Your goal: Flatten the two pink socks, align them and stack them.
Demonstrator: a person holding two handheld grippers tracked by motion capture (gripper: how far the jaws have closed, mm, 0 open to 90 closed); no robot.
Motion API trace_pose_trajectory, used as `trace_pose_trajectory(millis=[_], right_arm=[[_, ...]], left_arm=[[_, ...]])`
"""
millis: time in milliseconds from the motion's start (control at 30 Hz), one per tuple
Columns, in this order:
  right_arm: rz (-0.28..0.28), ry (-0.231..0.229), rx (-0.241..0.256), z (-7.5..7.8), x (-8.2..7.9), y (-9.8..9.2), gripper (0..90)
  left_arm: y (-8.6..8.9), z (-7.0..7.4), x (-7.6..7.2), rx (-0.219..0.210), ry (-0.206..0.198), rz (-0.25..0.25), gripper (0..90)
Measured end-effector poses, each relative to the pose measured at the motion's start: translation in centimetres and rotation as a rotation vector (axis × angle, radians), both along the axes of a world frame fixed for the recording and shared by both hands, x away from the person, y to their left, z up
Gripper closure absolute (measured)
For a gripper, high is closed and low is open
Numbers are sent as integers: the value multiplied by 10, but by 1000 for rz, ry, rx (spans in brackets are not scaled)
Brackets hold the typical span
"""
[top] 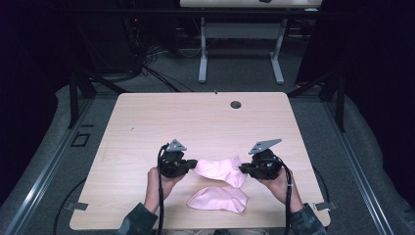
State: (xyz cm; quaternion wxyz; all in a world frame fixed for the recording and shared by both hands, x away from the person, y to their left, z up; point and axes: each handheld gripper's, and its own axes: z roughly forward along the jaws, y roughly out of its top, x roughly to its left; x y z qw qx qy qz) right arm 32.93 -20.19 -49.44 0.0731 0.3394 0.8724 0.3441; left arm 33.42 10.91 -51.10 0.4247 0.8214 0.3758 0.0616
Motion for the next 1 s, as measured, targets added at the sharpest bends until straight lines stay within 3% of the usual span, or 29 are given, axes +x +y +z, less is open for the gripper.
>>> trace_pose_trajectory(millis=[133, 300, 367, 400, 433, 500, 567, 733, 867, 933, 1000], right_arm=[[29, 49, 4, -2, -18, -2, 845], [45, 105, 10, -15, -33, -5, 844], [39, 130, 8, -26, -35, -5, 843], [39, 130, 8, -26, -35, -5, 843], [33, 145, -21, -38, -34, -3, 840], [19, 147, -42, -47, -33, -2, 832], [10, 142, -43, -53, -32, -2, 822], [4, 140, -37, -57, -31, -2, 692], [0, 105, 18, -50, -35, -5, 617], [3, 91, 41, -47, -37, -3, 595], [13, 98, 14, -49, -37, 1, 579]], left_arm=[[4, -8, -28, -44, 17, -1, 888], [2, -27, -55, -16, 20, 1, 888], [0, -40, -64, 35, 10, 7, 887], [0, -40, -64, 35, 10, 7, 886], [0, -47, -65, 47, 11, 9, 886], [-1, -54, -66, 76, 13, 17, 882], [-1, -58, -67, 102, 9, 25, 856], [2, -55, -68, 119, -2, 25, 635], [4, -50, -67, 95, -13, 56, 459], [1, -50, -64, 106, -2, 35, 484], [-5, -53, -63, 123, 16, 6, 499]])
